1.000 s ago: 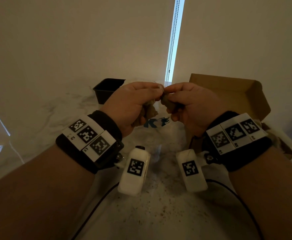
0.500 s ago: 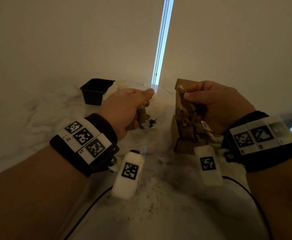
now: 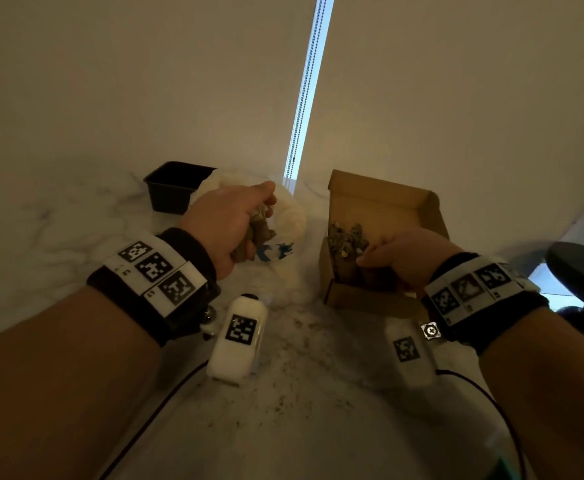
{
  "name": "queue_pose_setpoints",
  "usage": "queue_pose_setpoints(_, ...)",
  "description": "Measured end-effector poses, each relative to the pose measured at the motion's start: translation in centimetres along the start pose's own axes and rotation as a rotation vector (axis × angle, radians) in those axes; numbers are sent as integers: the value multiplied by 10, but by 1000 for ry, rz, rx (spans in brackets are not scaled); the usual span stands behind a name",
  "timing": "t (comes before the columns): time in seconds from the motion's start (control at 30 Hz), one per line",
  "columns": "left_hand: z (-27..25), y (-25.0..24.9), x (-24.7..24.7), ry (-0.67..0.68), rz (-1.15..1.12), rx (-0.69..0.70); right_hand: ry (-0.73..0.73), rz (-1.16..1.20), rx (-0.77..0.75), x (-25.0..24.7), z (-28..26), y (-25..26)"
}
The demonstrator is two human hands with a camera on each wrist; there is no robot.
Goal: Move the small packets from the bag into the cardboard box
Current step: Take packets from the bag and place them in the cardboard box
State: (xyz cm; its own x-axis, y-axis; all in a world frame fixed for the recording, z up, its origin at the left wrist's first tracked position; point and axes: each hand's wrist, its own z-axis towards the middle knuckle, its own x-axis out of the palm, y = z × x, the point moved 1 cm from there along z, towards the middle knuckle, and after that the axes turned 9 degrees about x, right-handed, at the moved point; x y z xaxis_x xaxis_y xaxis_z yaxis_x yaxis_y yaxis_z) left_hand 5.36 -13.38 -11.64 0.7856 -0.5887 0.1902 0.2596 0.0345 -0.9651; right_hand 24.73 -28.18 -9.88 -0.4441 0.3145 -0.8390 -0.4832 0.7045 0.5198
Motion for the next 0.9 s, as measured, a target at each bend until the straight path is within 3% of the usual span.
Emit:
queue_pose_setpoints(0.2, -1, -2, 0, -33, -40, -40, -22, -187, -12, -6, -14, 11)
queue_pose_setpoints(0.27, -1, -3, -1, -42, -59, -65, -38, -124, -2, -8, -12, 13)
queue_pose_setpoints(0.47, -2, -9, -4, -52, -201, -171, -93, 252, -184, -16, -6, 38)
queue_pose_setpoints(0.57, -2, -10, -5, -45, -244, -192, -8, 414, -279, -4, -9, 63)
queue_pose_setpoints(0.7, 0, -9, -5, -61, -229, -188, 211, 621, -276, 23, -6, 93)
queue_pose_setpoints(0.9, 0, -5, -4, 28, -253, -182, 343, 914, -292, 58, 2, 89)
